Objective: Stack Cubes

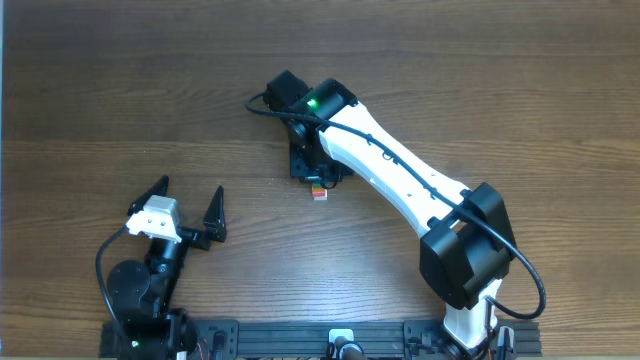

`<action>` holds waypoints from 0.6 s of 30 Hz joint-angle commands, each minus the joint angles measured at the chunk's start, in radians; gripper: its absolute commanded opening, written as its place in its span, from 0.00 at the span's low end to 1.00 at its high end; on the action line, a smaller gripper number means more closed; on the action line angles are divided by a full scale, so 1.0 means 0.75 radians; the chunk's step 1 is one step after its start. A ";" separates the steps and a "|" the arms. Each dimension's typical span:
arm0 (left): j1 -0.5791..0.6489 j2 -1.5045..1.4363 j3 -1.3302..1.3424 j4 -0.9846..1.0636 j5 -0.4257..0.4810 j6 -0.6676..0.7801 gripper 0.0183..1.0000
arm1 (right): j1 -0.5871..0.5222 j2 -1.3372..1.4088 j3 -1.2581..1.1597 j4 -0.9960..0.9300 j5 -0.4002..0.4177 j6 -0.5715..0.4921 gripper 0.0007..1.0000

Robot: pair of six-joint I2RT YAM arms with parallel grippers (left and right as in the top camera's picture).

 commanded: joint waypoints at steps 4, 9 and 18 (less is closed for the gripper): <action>-0.005 -0.009 -0.010 0.004 0.005 0.019 1.00 | 0.009 0.024 -0.008 0.009 0.017 0.004 0.15; -0.005 -0.009 -0.010 0.004 0.004 0.019 1.00 | 0.009 0.024 -0.008 0.009 0.017 0.004 0.18; -0.005 -0.009 -0.010 0.004 0.004 0.019 1.00 | 0.010 0.024 -0.008 0.009 0.017 0.004 0.29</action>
